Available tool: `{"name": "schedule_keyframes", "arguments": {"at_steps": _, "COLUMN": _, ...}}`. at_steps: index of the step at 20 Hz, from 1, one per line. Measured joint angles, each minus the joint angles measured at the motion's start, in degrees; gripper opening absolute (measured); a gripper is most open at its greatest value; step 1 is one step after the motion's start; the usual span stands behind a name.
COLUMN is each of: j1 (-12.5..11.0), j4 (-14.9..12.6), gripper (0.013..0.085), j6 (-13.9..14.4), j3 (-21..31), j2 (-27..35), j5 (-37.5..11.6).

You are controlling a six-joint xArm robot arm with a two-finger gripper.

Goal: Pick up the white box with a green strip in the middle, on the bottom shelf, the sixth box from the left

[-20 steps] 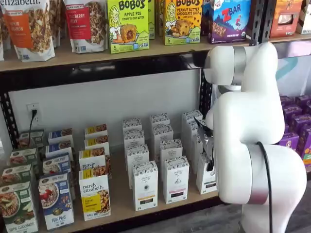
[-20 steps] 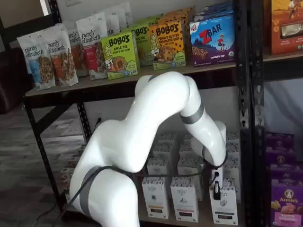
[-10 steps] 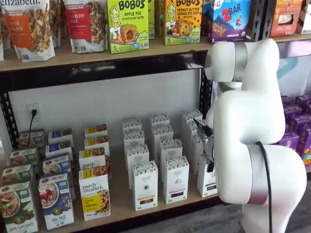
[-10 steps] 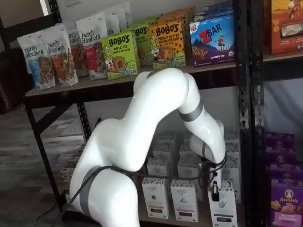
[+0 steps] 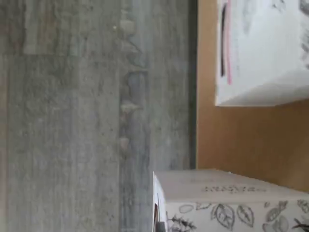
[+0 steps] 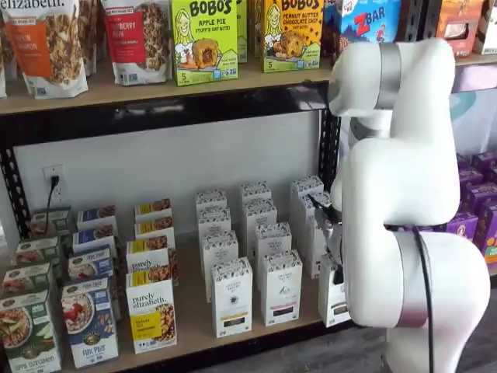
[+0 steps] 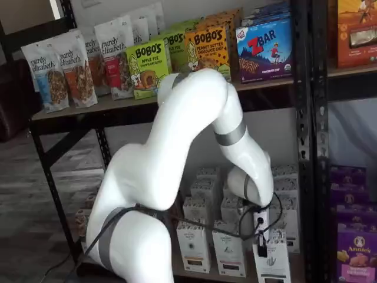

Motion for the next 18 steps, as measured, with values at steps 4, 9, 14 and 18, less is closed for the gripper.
{"name": "schedule_keyframes", "arguments": {"at_steps": 4, "j1": 0.85, "j4": -1.40, "gripper": 0.0490, "j6": 2.00, "j3": 7.73, "j2": -4.95, "j5": -2.52}}
{"name": "schedule_keyframes", "arguments": {"at_steps": 9, "j1": 2.07, "j4": -0.81, "gripper": 0.0490, "j6": 2.57, "j3": 15.54, "j2": -11.20, "j5": -2.72}}
{"name": "schedule_keyframes", "arguments": {"at_steps": 14, "j1": 3.30, "j4": 4.83, "gripper": 0.0490, "j6": -1.50, "j3": 23.38, "j2": -19.34, "j5": -0.47}}
{"name": "schedule_keyframes", "arguments": {"at_steps": 18, "j1": 2.69, "j4": 7.68, "gripper": 0.0490, "j6": -4.64, "j3": 30.87, "j2": -27.85, "j5": 1.21}}
